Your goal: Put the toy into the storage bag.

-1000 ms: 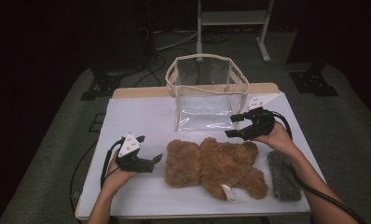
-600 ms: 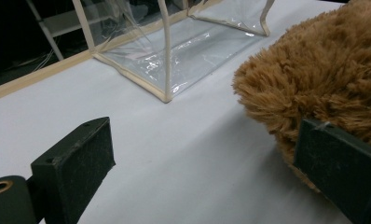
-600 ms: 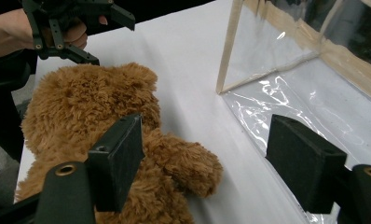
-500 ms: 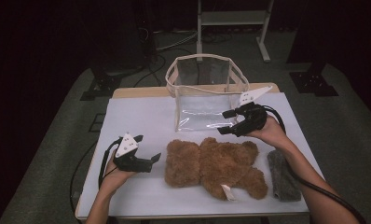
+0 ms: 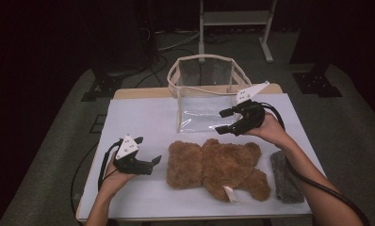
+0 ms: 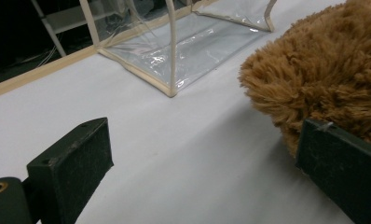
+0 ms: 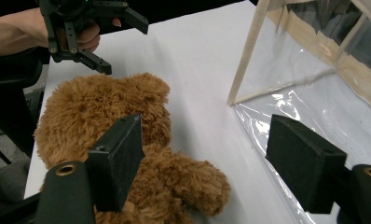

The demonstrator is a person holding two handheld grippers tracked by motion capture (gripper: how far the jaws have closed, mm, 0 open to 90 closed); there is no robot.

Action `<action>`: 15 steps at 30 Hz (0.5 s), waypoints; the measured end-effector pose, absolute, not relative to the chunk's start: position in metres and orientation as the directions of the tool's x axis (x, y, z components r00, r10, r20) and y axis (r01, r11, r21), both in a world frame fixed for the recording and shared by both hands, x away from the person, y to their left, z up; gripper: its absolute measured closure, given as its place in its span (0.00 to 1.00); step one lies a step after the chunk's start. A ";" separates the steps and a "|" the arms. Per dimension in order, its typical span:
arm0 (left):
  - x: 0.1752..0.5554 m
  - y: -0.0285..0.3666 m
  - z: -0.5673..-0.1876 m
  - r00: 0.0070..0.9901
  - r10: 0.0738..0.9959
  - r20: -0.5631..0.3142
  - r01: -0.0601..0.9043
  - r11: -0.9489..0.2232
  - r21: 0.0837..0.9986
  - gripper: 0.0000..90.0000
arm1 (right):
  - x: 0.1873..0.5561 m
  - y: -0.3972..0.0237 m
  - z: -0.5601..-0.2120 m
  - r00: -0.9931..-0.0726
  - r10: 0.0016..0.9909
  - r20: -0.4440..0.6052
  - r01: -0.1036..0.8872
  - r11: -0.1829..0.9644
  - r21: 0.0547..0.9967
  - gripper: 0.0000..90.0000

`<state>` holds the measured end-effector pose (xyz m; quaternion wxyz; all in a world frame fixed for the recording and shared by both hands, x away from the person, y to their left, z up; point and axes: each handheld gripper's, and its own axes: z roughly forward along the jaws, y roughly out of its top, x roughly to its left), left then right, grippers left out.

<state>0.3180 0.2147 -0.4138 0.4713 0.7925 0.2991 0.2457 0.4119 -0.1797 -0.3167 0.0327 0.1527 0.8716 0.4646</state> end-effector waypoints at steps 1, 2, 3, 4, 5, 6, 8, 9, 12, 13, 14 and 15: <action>0.318 0.215 -0.414 0.700 0.707 0.104 0.242 -0.372 0.896 0.03 | 0.412 -0.180 -0.317 -0.951 0.297 0.085 0.236 0.522 0.820 0.29; 0.318 0.215 -0.415 0.700 0.707 0.104 0.245 -0.374 0.895 0.03 | 0.415 -0.176 -0.313 -0.955 0.287 0.081 0.229 0.535 0.813 0.29; 0.318 0.215 -0.415 0.700 0.706 0.108 0.244 -0.378 0.893 0.03 | 0.415 -0.176 -0.313 -0.955 0.287 0.081 0.229 0.535 0.813 0.29; 0.318 0.215 -0.415 0.701 0.704 0.111 0.245 -0.384 0.890 0.03 | 0.416 -0.174 -0.311 -0.957 0.280 0.077 0.224 0.543 0.809 0.29; 0.318 0.215 -0.415 0.701 0.705 0.110 0.246 -0.383 0.890 0.03 | 0.417 -0.172 -0.309 -0.960 0.272 0.070 0.215 0.552 0.805 0.29; 0.318 0.215 -0.415 0.702 0.704 0.111 0.248 -0.387 0.888 0.03 | 0.418 -0.170 -0.306 -0.962 0.268 0.058 0.205 0.561 0.802 0.29; 0.318 0.214 -0.415 0.701 0.704 0.111 0.246 -0.385 0.890 0.03 | 0.420 -0.166 -0.300 -0.965 0.257 0.046 0.190 0.570 0.799 0.29; 0.318 0.214 -0.415 0.700 0.706 0.107 0.247 -0.380 0.891 0.03 | 0.422 -0.164 -0.297 -0.966 0.255 0.038 0.184 0.579 0.795 0.29; 0.318 0.214 -0.415 0.699 0.707 0.111 0.248 -0.385 0.889 0.03 | 0.427 -0.158 -0.287 -0.968 0.248 0.025 0.170 0.584 0.794 0.29; 0.318 0.214 -0.415 0.698 0.707 0.111 0.248 -0.385 0.889 0.03 | 0.429 -0.156 -0.283 -0.969 0.248 0.020 0.166 0.586 0.793 0.29; 0.318 0.214 -0.415 0.697 0.709 0.109 0.249 -0.382 0.890 0.03 | 0.431 -0.154 -0.280 -0.970 0.244 0.011 0.158 0.590 0.792 0.29; 0.318 0.214 -0.415 0.697 0.708 0.113 0.248 -0.386 0.888 0.03 | 0.434 -0.150 -0.274 -0.969 0.245 -0.005 0.148 0.598 0.788 0.29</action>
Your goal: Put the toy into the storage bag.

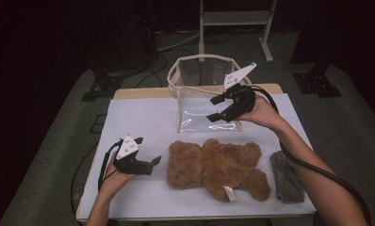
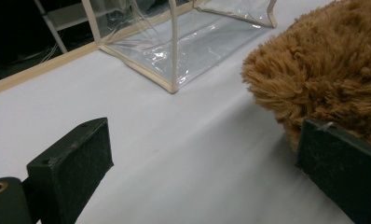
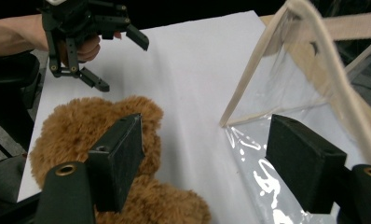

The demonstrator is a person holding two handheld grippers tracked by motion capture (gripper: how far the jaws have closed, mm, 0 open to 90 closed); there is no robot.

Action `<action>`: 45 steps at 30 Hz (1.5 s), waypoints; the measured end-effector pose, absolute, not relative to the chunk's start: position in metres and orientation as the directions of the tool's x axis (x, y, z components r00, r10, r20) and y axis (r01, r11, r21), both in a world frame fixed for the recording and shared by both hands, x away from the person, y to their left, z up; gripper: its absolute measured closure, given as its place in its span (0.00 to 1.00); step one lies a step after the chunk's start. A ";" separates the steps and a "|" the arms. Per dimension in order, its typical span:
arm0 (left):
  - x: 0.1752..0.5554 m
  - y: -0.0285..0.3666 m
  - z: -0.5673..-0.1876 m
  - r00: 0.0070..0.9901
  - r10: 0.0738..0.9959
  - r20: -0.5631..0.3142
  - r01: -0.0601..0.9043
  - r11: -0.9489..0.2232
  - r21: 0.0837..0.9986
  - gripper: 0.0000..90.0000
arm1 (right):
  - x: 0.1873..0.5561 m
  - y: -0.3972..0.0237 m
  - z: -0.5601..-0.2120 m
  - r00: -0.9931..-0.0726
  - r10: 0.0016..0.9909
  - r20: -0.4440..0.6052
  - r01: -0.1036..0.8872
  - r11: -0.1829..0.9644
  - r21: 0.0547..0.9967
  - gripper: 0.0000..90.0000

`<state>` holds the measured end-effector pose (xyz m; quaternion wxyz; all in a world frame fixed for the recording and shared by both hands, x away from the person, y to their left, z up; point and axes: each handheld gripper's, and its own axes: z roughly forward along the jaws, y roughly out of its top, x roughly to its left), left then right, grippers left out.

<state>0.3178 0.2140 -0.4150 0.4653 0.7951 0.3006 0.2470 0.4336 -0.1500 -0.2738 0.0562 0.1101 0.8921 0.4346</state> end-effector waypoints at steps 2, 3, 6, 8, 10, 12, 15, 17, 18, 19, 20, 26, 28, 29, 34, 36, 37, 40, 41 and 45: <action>0.318 0.214 -0.415 0.700 0.704 0.118 0.246 -0.393 0.886 0.03 | 0.435 -0.148 -0.271 -0.970 0.245 -0.005 0.146 0.596 0.789 0.29; 0.318 0.213 -0.415 0.701 0.703 0.118 0.245 -0.393 0.886 0.03 | 0.437 -0.147 -0.268 -0.971 0.239 -0.013 0.138 0.600 0.788 0.31; 0.318 0.213 -0.416 0.701 0.704 0.114 0.246 -0.389 0.888 0.03 | 0.444 -0.142 -0.262 -0.970 0.240 -0.023 0.133 0.613 0.778 0.31; 0.318 0.213 -0.416 0.700 0.707 0.106 0.248 -0.379 0.892 0.03 | 0.451 -0.138 -0.256 -0.968 0.249 -0.040 0.130 0.628 0.767 0.32; 0.318 0.214 -0.416 0.700 0.706 0.105 0.249 -0.380 0.891 0.03 | 0.455 -0.137 -0.254 -0.967 0.250 -0.042 0.129 0.628 0.767 0.32; 0.318 0.215 -0.416 0.701 0.705 0.107 0.251 -0.384 0.889 0.03 | 0.460 -0.135 -0.251 -0.965 0.258 -0.042 0.135 0.632 0.763 0.33; 0.318 0.216 -0.416 0.701 0.706 0.102 0.253 -0.381 0.889 0.03 | 0.469 -0.132 -0.251 -0.962 0.270 -0.049 0.142 0.646 0.750 0.35; 0.318 0.216 -0.416 0.702 0.705 0.102 0.253 -0.380 0.890 0.03 | 0.474 -0.131 -0.251 -0.960 0.276 -0.053 0.146 0.651 0.745 0.37; 0.318 0.216 -0.416 0.703 0.704 0.103 0.253 -0.383 0.888 0.03 | 0.479 -0.131 -0.252 -0.957 0.285 -0.052 0.155 0.657 0.738 0.37; 0.318 0.216 -0.416 0.705 0.702 0.106 0.251 -0.386 0.888 0.03 | 0.479 -0.131 -0.252 -0.957 0.285 -0.052 0.155 0.657 0.738 0.37; 0.318 0.215 -0.416 0.706 0.700 0.107 0.251 -0.389 0.886 0.03 | 0.484 -0.132 -0.253 -0.954 0.294 -0.052 0.162 0.658 0.736 0.38; 0.318 0.216 -0.417 0.705 0.702 0.102 0.252 -0.382 0.889 0.03 | 0.496 -0.135 -0.258 -0.949 0.313 -0.045 0.186 0.667 0.722 0.52; 0.318 0.216 -0.417 0.706 0.701 0.103 0.253 -0.386 0.887 0.03 | 0.497 -0.135 -0.259 -0.948 0.316 -0.043 0.191 0.670 0.718 0.56; 0.318 0.216 -0.417 0.706 0.700 0.106 0.253 -0.390 0.886 0.03 | 0.498 -0.136 -0.261 -0.948 0.315 -0.047 0.189 0.673 0.715 0.58; 0.318 0.215 -0.418 0.707 0.700 0.103 0.255 -0.388 0.886 0.03 | 0.500 -0.137 -0.266 -0.940 0.334 -0.065 0.199 0.694 0.692 0.79; 0.318 0.215 -0.418 0.710 0.696 0.108 0.254 -0.396 0.883 0.03 | 0.499 -0.137 -0.268 -0.932 0.353 -0.083 0.205 0.702 0.682 0.83; 0.318 0.215 -0.418 0.711 0.695 0.107 0.254 -0.395 0.883 0.03 | 0.499 -0.137 -0.269 -0.936 0.342 -0.084 0.198 0.709 0.677 0.89; 0.318 0.216 -0.418 0.710 0.696 0.105 0.255 -0.393 0.884 0.03 | 0.498 -0.136 -0.270 -0.935 0.347 -0.070 0.214 0.711 0.670 0.94; 0.318 0.216 -0.418 0.711 0.696 0.104 0.255 -0.392 0.884 0.03 | 0.497 -0.135 -0.270 -0.937 0.344 -0.067 0.213 0.712 0.669 0.94; 0.318 0.217 -0.418 0.708 0.698 0.105 0.256 -0.393 0.883 0.03 | 0.495 -0.135 -0.270 -0.939 0.341 -0.047 0.224 0.710 0.668 0.96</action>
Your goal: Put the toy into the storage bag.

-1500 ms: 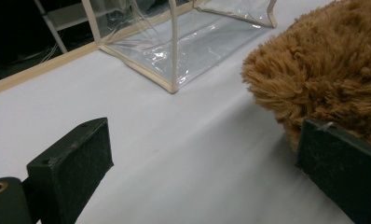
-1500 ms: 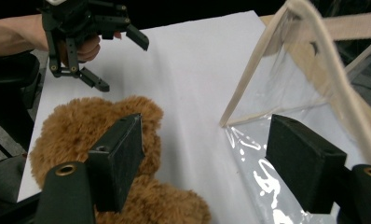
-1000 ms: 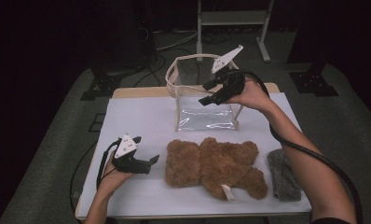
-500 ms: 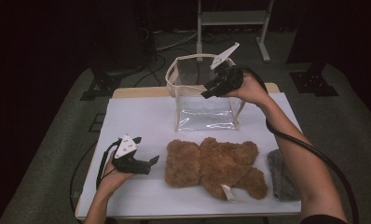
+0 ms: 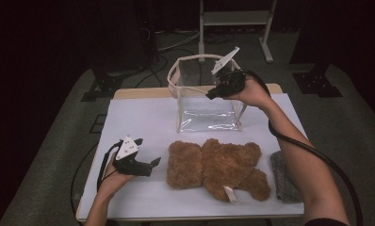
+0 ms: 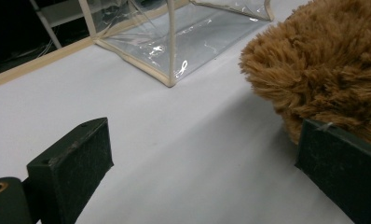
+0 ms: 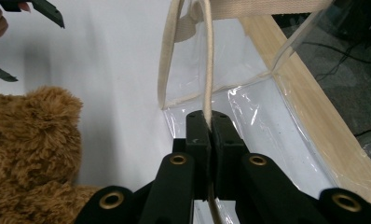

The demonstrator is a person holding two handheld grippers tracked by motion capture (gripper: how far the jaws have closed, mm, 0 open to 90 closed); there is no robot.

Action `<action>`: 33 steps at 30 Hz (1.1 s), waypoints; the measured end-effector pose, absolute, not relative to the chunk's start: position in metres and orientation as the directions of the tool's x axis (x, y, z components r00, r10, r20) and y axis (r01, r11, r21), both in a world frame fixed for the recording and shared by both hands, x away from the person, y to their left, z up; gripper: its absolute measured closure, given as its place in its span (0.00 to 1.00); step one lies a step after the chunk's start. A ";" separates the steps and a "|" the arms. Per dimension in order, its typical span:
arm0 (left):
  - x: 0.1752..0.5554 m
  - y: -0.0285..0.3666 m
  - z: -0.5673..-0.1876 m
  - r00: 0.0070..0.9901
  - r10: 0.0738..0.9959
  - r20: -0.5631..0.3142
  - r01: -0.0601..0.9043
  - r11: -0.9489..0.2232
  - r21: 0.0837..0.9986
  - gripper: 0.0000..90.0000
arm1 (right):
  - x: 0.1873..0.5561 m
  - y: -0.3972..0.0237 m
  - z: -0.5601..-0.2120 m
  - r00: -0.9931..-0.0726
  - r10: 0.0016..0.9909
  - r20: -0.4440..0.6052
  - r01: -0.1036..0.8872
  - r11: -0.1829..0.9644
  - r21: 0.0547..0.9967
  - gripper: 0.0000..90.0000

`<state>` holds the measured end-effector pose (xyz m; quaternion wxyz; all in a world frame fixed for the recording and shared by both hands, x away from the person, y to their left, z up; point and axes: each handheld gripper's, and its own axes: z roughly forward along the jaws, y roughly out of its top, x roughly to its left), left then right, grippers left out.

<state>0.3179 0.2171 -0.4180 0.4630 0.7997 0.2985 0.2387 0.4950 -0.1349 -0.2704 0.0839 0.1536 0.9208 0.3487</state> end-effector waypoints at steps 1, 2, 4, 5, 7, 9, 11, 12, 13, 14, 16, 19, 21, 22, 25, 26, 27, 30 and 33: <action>0.318 0.217 -0.418 0.708 0.698 0.106 0.256 -0.394 0.883 0.03 | 0.495 -0.135 -0.271 -0.940 0.338 -0.039 0.227 0.708 0.668 0.96; 0.318 0.217 -0.418 0.707 0.699 0.107 0.256 -0.394 0.883 0.03 | 0.494 -0.136 -0.271 -0.941 0.338 -0.031 0.231 0.706 0.670 0.96; 0.318 0.217 -0.418 0.707 0.699 0.106 0.256 -0.393 0.883 0.03 | 0.493 -0.137 -0.271 -0.943 0.331 -0.026 0.229 0.703 0.673 0.96; 0.318 0.217 -0.418 0.706 0.700 0.104 0.257 -0.390 0.884 0.03 | 0.492 -0.137 -0.272 -0.944 0.328 -0.023 0.227 0.702 0.675 0.96; 0.318 0.218 -0.418 0.706 0.701 0.106 0.258 -0.393 0.882 0.03 | 0.490 -0.137 -0.272 -0.946 0.323 -0.019 0.225 0.700 0.677 0.96; 0.318 0.218 -0.418 0.704 0.703 0.100 0.260 -0.386 0.885 0.03 | 0.487 -0.136 -0.272 -0.949 0.316 -0.019 0.221 0.704 0.675 0.96; 0.318 0.218 -0.418 0.704 0.703 0.103 0.259 -0.389 0.884 0.03 | 0.483 -0.134 -0.272 -0.951 0.310 -0.012 0.221 0.706 0.673 0.96; 0.318 0.219 -0.418 0.703 0.704 0.102 0.259 -0.387 0.885 0.03 | 0.482 -0.133 -0.272 -0.952 0.305 -0.011 0.218 0.705 0.674 0.96; 0.318 0.219 -0.418 0.703 0.704 0.102 0.259 -0.387 0.885 0.03 | 0.480 -0.131 -0.272 -0.955 0.296 -0.015 0.208 0.707 0.676 0.96; 0.318 0.219 -0.418 0.701 0.705 0.104 0.258 -0.387 0.885 0.03 | 0.478 -0.131 -0.272 -0.956 0.293 -0.013 0.208 0.708 0.675 0.96; 0.318 0.220 -0.418 0.698 0.708 0.108 0.257 -0.388 0.885 0.03 | 0.473 -0.129 -0.272 -0.958 0.286 -0.010 0.205 0.712 0.672 0.96; 0.318 0.221 -0.417 0.695 0.712 0.105 0.258 -0.383 0.887 0.03 | 0.467 -0.128 -0.270 -0.961 0.275 -0.010 0.199 0.719 0.666 0.96; 0.318 0.222 -0.417 0.693 0.713 0.105 0.257 -0.381 0.888 0.03 | 0.463 -0.128 -0.269 -0.962 0.271 -0.002 0.202 0.720 0.664 0.96; 0.319 0.222 -0.417 0.692 0.714 0.105 0.257 -0.379 0.889 0.03 | 0.460 -0.128 -0.269 -0.964 0.268 0.000 0.200 0.720 0.664 0.96; 0.318 0.222 -0.416 0.693 0.714 0.105 0.256 -0.379 0.889 0.04 | 0.453 -0.129 -0.268 -0.968 0.252 0.003 0.190 0.723 0.664 0.96; 0.318 0.222 -0.416 0.693 0.713 0.105 0.257 -0.380 0.889 0.03 | 0.451 -0.129 -0.268 -0.969 0.245 0.003 0.185 0.724 0.665 0.96; 0.318 0.222 -0.416 0.694 0.712 0.107 0.255 -0.382 0.888 0.03 | 0.447 -0.129 -0.269 -0.970 0.243 0.007 0.186 0.723 0.665 0.96; 0.318 0.221 -0.416 0.693 0.713 0.104 0.255 -0.378 0.890 0.03 | 0.440 -0.128 -0.268 -0.973 0.229 0.006 0.175 0.727 0.664 0.96; 0.318 0.221 -0.416 0.693 0.714 0.105 0.254 -0.377 0.891 0.04 | 0.435 -0.128 -0.267 -0.976 0.216 0.011 0.168 0.727 0.666 0.96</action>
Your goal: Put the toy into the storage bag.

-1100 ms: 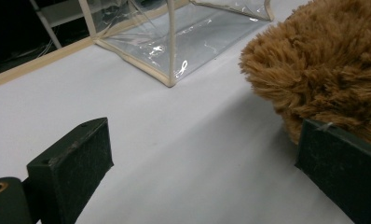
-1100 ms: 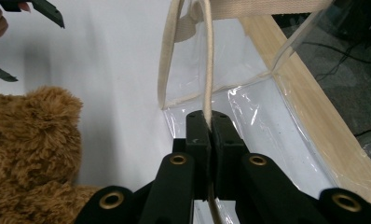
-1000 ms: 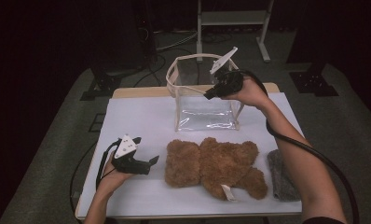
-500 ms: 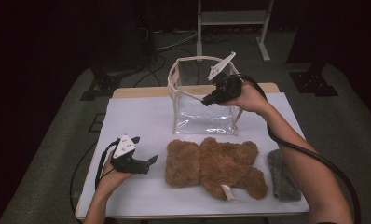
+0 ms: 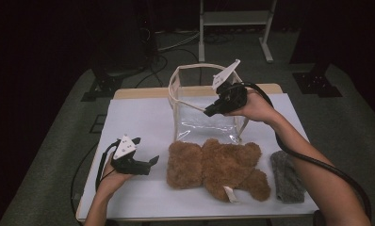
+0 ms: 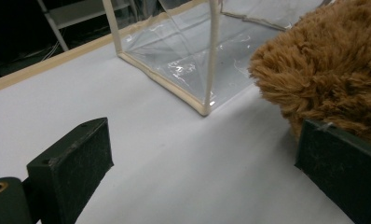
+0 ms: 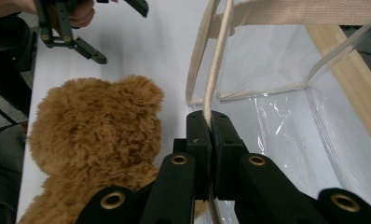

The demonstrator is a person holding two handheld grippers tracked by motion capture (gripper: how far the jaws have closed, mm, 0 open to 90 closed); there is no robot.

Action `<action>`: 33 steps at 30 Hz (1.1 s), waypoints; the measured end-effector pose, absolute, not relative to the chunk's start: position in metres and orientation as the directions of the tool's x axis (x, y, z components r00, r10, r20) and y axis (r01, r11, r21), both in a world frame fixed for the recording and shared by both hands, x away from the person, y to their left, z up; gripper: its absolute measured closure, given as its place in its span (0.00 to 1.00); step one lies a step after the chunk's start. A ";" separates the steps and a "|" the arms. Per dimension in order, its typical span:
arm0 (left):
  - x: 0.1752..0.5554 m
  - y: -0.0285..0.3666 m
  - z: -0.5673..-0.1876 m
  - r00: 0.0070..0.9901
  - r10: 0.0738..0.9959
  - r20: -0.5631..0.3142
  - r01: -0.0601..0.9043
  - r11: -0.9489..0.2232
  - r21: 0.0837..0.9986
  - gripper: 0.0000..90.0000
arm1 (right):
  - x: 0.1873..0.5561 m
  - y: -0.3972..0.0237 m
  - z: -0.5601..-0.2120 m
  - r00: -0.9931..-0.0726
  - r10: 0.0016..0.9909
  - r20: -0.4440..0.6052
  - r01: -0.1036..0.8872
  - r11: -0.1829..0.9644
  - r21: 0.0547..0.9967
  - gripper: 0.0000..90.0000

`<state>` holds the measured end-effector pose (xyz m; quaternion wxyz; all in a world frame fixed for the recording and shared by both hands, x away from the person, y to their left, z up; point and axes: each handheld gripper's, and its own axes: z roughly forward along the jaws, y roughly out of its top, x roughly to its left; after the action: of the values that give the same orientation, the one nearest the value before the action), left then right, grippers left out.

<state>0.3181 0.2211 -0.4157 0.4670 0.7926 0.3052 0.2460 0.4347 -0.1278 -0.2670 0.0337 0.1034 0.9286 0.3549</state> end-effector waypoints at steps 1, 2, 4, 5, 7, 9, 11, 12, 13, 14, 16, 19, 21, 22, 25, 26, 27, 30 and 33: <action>0.318 0.221 -0.416 0.693 0.714 0.105 0.254 -0.377 0.891 0.03 | 0.432 -0.127 -0.267 -0.978 0.209 0.012 0.164 0.726 0.667 0.96; 0.318 0.221 -0.416 0.694 0.713 0.106 0.254 -0.379 0.890 0.03 | 0.430 -0.126 -0.266 -0.980 0.197 0.012 0.155 0.729 0.666 0.96; 0.318 0.221 -0.416 0.695 0.711 0.106 0.253 -0.380 0.889 0.03 | 0.426 -0.125 -0.267 -0.981 0.191 0.015 0.153 0.733 0.663 0.96; 0.318 0.221 -0.416 0.695 0.711 0.107 0.252 -0.381 0.890 0.03 | 0.426 -0.125 -0.267 -0.981 0.191 0.015 0.153 0.733 0.663 0.96; 0.318 0.220 -0.415 0.697 0.710 0.106 0.253 -0.382 0.889 0.03 | 0.424 -0.123 -0.267 -0.983 0.182 0.023 0.152 0.733 0.663 0.96; 0.317 0.220 -0.415 0.697 0.710 0.106 0.252 -0.380 0.890 0.03 | 0.424 -0.123 -0.268 -0.983 0.183 0.018 0.150 0.738 0.658 0.96; 0.317 0.220 -0.415 0.696 0.710 0.104 0.251 -0.376 0.892 0.03 | 0.426 -0.124 -0.268 -0.979 0.202 0.011 0.159 0.733 0.661 0.96; 0.317 0.221 -0.415 0.697 0.710 0.106 0.249 -0.378 0.892 0.03 | 0.426 -0.125 -0.267 -0.978 0.208 0.013 0.164 0.731 0.662 0.95; 0.318 0.221 -0.414 0.697 0.709 0.105 0.248 -0.376 0.893 0.03 | 0.426 -0.126 -0.266 -0.977 0.213 0.013 0.168 0.727 0.665 0.90; 0.317 0.221 -0.414 0.696 0.710 0.103 0.249 -0.374 0.893 0.03 | 0.427 -0.128 -0.264 -0.975 0.222 0.012 0.171 0.716 0.676 0.86; 0.318 0.221 -0.414 0.695 0.712 0.100 0.249 -0.368 0.896 0.03 | 0.425 -0.132 -0.258 -0.972 0.233 0.011 0.174 0.696 0.697 0.79; 0.318 0.222 -0.413 0.698 0.710 0.094 0.250 -0.364 0.897 0.03 | 0.421 -0.139 -0.246 -0.972 0.236 0.013 0.172 0.668 0.724 0.71; 0.318 0.222 -0.413 0.696 0.712 0.093 0.251 -0.363 0.898 0.03 | 0.416 -0.142 -0.238 -0.973 0.233 -0.004 0.155 0.662 0.733 0.68; 0.318 0.222 -0.413 0.696 0.712 0.094 0.251 -0.363 0.897 0.03 | 0.413 -0.145 -0.235 -0.975 0.224 -0.005 0.146 0.653 0.743 0.65; 0.318 0.221 -0.415 0.698 0.708 0.103 0.252 -0.379 0.891 0.03 | 0.401 -0.151 -0.229 -0.975 0.224 -0.003 0.141 0.627 0.766 0.54; 0.318 0.221 -0.414 0.700 0.707 0.102 0.255 -0.380 0.889 0.03 | 0.398 -0.152 -0.230 -0.974 0.228 -0.003 0.143 0.622 0.770 0.52; 0.318 0.220 -0.414 0.699 0.708 0.100 0.253 -0.376 0.891 0.03 | 0.395 -0.153 -0.230 -0.975 0.221 0.004 0.143 0.618 0.773 0.51; 0.317 0.219 -0.415 0.704 0.703 0.101 0.252 -0.380 0.890 0.03 | 0.382 -0.156 -0.234 -0.979 0.205 0.002 0.129 0.612 0.780 0.44; 0.318 0.219 -0.415 0.706 0.700 0.102 0.252 -0.384 0.888 0.03 | 0.370 -0.155 -0.240 -0.983 0.185 0.008 0.123 0.619 0.776 0.39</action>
<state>0.3177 0.2192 -0.4153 0.4678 0.7965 0.2989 0.2396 0.3702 -0.1555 -0.2398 0.0363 0.0857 0.8989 0.4280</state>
